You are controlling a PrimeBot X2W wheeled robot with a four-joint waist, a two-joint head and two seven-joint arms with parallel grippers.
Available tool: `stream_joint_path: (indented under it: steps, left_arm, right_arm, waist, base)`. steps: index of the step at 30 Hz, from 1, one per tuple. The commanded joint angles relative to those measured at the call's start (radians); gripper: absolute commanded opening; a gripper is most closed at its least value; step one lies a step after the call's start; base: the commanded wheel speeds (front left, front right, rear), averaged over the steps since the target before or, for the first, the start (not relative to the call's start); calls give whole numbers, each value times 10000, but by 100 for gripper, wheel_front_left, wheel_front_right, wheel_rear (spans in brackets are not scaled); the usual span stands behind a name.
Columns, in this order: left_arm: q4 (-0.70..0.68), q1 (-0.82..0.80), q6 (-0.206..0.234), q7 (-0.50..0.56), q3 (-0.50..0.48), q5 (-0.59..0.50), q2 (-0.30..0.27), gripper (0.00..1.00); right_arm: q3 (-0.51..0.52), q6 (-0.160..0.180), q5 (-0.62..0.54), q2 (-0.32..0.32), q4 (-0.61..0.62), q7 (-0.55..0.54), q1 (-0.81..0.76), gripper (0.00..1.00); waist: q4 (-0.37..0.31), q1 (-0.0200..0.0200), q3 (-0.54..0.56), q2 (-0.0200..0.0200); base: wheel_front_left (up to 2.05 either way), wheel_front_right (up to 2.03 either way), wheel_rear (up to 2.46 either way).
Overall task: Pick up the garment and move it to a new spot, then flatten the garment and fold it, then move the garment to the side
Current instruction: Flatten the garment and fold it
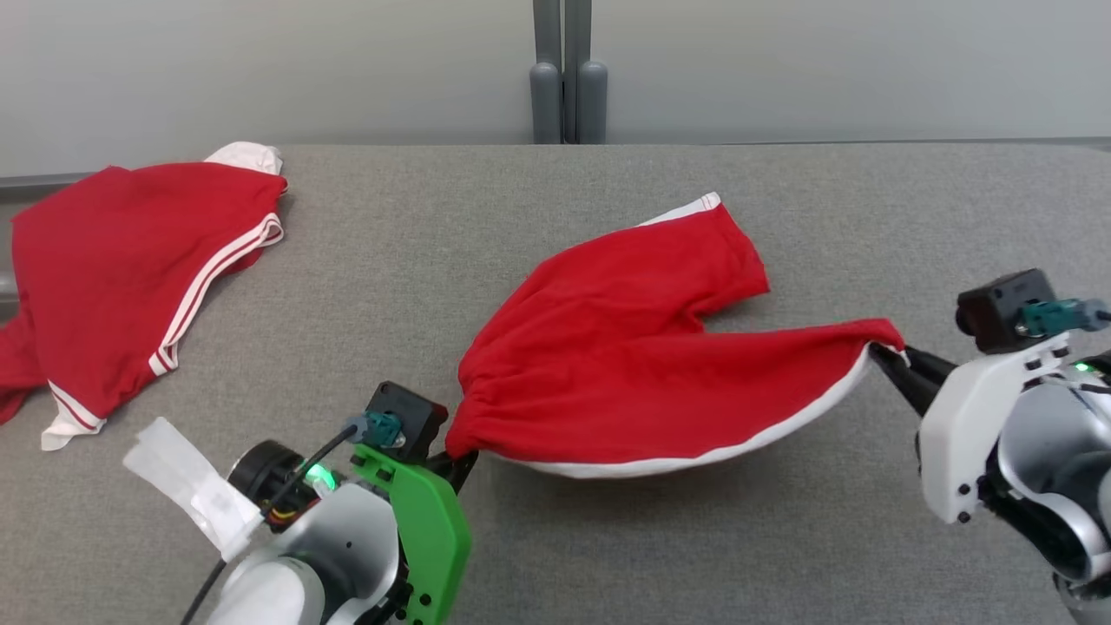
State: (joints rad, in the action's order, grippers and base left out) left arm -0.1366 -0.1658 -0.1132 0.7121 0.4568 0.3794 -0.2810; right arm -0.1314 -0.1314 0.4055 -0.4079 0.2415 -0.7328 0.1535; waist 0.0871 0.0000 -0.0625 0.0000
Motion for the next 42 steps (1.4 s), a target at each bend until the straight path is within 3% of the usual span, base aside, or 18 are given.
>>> stream_joint_path:
  steps: [1, 7, 11, 12, 17, 22, 25, 29, 32, 35, 42]
  left_arm:
    - [-483, -276, 27, 263, -73, 118, -149, 0]
    - [-1252, -2189, 35, 1177, -888, 504, -452, 0]
    - [-674, -4224, -38, 1769, -1339, 884, -529, 0]
    - [-475, -4714, -49, 1894, -1407, 1018, -465, 0]
    - [982, -7742, -45, 2214, -1857, 1054, -443, 0]
    - [2676, -10853, -49, 1638, -2188, 918, -143, 0]
    - [3558, -12456, -80, 1050, -2044, 567, -87, 0]
    - [4857, -14483, -123, -502, -1904, -183, -194, 0]
    - [5790, -15364, -143, -1639, -1840, -414, -40, 0]
    - [6546, -15618, -166, -2269, -1720, -227, 228, 0]
    - [7376, -14104, -192, -3052, -786, 846, 550, 0]
  right_arm:
    - [276, 12, 98, -129, 695, -321, -154, 0]
    - [1498, 12, 631, -228, 2788, -1518, 846, 0]
    - [2124, 14, 983, 86, 2871, -2275, 2585, 0]
    - [2243, 14, 855, -92, 2781, -2440, 3124, 0]
    - [1806, 17, 754, 255, 1805, -3150, 6400, 0]
    - [1034, 15, -191, 589, -440, -3164, 10419, 0]
    - [756, 12, -781, 952, -1725, -2799, 12473, 0]
    - [879, 15, -1882, 1583, -3210, -1273, 14685, 0]
    - [1293, 14, -2497, 2228, -4353, -401, 15482, 0]
    - [1315, 14, -2671, 2484, -5050, 59, 15527, 0]
    - [1310, 14, -2013, 1996, -5466, 839, 13639, 0]
  waist:
    - [-66, 0, 125, 0]
    - [-201, 0, -729, 0]
    - [-219, 0, -2006, 0]
    - [-204, 0, -2369, 0]
    - [-266, 0, -4487, 0]
    - [-451, 0, -6501, 0]
    - [-422, 0, -7348, 0]
    - [-622, 0, -7900, 0]
    - [-778, 0, -8017, 0]
    - [-818, 0, -8078, 0]
    - [-881, 0, -7938, 0]
  base:
    - [0, 0, 0]
    - [0, 0, 0]
    - [0, 0, 0]
    - [0, 0, 0]
    - [0, 0, 0]
    - [0, 0, 0]
    - [0, 0, 0]
    - [0, 0, 0]
    - [0, 0, 0]
    - [0, 0, 0]
    - [0, 0, 0]
